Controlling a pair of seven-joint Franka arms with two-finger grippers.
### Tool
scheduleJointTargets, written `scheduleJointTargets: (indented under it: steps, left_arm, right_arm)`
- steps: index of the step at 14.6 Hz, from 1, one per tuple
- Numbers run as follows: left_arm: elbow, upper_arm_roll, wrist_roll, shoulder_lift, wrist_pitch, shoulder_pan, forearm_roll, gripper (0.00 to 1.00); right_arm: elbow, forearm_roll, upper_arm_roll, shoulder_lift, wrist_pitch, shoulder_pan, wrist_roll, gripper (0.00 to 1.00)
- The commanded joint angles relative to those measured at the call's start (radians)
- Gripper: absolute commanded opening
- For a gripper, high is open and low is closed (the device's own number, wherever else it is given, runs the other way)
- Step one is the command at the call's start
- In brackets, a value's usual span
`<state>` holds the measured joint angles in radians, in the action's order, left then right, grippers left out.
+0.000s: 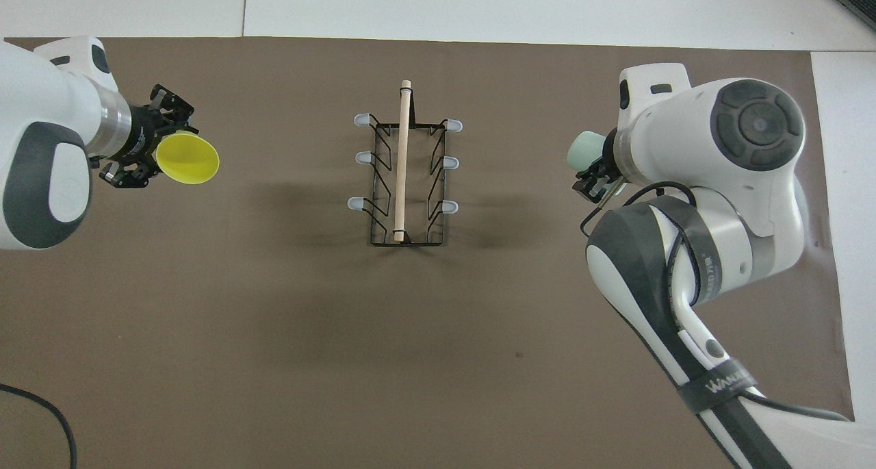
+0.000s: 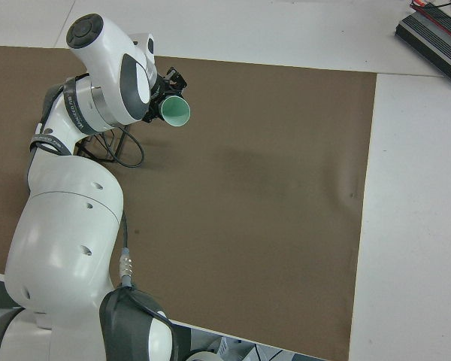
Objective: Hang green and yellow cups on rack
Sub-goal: 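Carry the yellow cup to the rack while the right gripper carries the green cup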
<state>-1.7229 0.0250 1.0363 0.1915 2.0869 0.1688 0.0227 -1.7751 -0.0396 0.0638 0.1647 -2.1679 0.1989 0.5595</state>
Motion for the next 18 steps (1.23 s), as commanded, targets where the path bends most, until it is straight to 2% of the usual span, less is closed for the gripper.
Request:
scheduleJointTargets:
  steps: [1,5,9,12,14,18]
  left_arm:
    - [0.002,-0.056,0.007,0.002,0.082,0.003,0.127,0.0]
    - [-0.015,-0.134,0.001,0.005,0.215,0.006,0.284,0.0]
    - [-0.049,-0.215,0.089,-0.004,0.229,0.014,0.52,0.0]
    - [-0.084,-0.282,0.342,-0.017,0.237,0.014,0.724,0.0]
    - [-0.128,-0.313,0.561,-0.041,0.239,0.015,0.883,0.0]
    - [-0.256,-0.391,0.966,-0.119,0.234,0.014,1.222,0.0]
  right_arm:
    - [-0.061,0.166,0.008,-0.073,-0.064,-0.023,0.036,0.0]
    - [-0.102,0.45,0.008,-0.103,-0.188,-0.03,0.12,0.0]
    - [-0.171,0.726,0.008,-0.128,-0.315,-0.016,0.305,0.0]
    - [-0.223,1.042,0.008,-0.155,-0.4,0.007,0.506,0.0]
    - [-0.257,1.253,0.008,-0.18,-0.412,0.01,0.652,0.0]
    - [-0.323,1.579,0.008,-0.226,-0.428,0.03,0.862,0.0]
